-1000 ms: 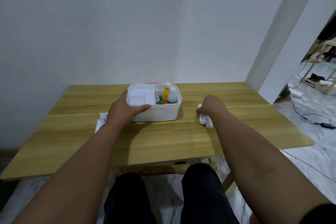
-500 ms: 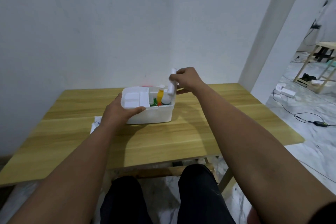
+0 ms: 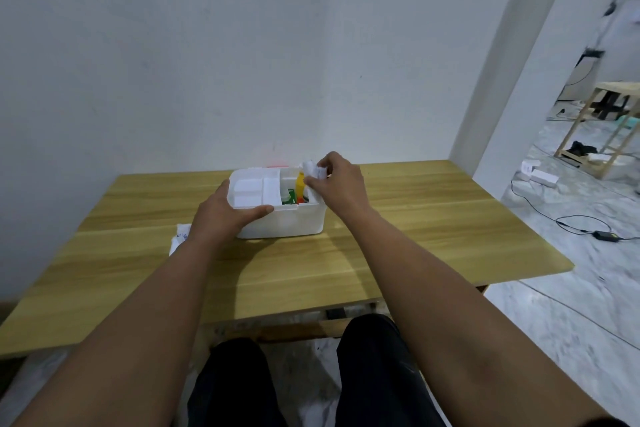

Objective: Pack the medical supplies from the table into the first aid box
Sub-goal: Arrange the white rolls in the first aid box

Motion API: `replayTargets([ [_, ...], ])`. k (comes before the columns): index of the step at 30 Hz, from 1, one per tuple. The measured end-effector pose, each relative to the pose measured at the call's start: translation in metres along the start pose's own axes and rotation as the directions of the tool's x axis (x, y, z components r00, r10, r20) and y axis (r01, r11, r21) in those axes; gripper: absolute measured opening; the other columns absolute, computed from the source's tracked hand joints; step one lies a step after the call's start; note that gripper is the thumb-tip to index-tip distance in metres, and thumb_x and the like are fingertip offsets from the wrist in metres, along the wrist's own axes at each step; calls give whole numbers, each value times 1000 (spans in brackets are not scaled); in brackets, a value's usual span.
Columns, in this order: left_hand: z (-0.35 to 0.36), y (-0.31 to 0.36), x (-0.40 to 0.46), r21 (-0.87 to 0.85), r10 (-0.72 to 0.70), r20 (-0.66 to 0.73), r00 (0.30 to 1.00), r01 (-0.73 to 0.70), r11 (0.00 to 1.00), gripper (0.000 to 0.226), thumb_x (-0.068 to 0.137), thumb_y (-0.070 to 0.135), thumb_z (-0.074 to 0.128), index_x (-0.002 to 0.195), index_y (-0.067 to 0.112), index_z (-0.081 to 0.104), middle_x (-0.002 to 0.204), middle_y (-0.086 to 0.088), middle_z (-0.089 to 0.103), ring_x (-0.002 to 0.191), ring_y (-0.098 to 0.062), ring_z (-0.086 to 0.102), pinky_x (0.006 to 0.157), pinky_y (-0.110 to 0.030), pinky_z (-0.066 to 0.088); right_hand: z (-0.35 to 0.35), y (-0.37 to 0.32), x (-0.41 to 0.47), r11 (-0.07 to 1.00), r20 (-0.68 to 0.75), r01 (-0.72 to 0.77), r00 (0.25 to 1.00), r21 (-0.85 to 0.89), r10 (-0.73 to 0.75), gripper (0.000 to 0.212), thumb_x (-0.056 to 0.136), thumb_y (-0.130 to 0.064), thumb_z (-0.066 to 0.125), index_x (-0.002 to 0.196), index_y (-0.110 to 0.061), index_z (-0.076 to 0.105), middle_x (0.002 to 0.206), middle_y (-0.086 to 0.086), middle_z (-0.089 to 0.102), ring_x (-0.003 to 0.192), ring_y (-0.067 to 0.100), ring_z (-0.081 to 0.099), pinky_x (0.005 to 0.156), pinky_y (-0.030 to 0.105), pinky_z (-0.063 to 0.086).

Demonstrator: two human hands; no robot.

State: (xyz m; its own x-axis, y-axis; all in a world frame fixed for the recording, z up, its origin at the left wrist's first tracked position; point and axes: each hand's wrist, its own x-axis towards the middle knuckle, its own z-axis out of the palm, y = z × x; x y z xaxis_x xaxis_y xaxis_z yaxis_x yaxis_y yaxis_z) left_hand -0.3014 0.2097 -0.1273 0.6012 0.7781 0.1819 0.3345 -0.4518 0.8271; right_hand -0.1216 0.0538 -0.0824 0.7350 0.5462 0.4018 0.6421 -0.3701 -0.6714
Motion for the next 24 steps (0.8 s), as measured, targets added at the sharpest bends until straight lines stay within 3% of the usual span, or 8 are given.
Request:
replayTargets([
  [7,-1,0,1,11,0,5,1000,0,1000,96,63,66,88,145,33,51,137,6,63,125,-22,57,92,-40,52,14,11,-16,992,4,48,999,-114,-48,27,81,-39,78,97,-19,72,98,-8,75,96,19,68,85,44,55],
  [12,-2,-2,1,10,0,11,1000,0,1000,99,60,71,86,145,35,51,137,8,62,124,-22,56,90,-39,51,12,15,-14,992,21,75,997,-101,-73,26,83,-37,75,105,-26,65,95,-15,68,96,11,65,90,41,46],
  [17,-2,-2,1,19,-4,18,1000,4,1000,105,56,76,83,146,34,50,139,6,61,125,-23,56,92,-41,53,7,7,-3,966,6,158,987,-203,-160,23,90,-36,67,111,-28,66,103,-12,69,103,16,62,89,41,36],
  [21,-1,-3,3,47,-8,23,1000,7,999,105,59,74,83,148,33,47,142,4,60,126,-25,55,87,-40,52,8,-15,15,890,85,287,958,-354,-275,23,94,-35,62,116,-28,66,98,-12,76,105,19,63,89,41,30],
  [24,0,-4,5,57,-13,25,1000,12,998,103,61,73,84,148,32,47,141,3,60,125,-25,55,89,-42,53,15,-33,29,817,268,326,938,-476,-218,25,94,-37,60,118,-28,63,94,-11,74,107,19,63,100,46,26],
])
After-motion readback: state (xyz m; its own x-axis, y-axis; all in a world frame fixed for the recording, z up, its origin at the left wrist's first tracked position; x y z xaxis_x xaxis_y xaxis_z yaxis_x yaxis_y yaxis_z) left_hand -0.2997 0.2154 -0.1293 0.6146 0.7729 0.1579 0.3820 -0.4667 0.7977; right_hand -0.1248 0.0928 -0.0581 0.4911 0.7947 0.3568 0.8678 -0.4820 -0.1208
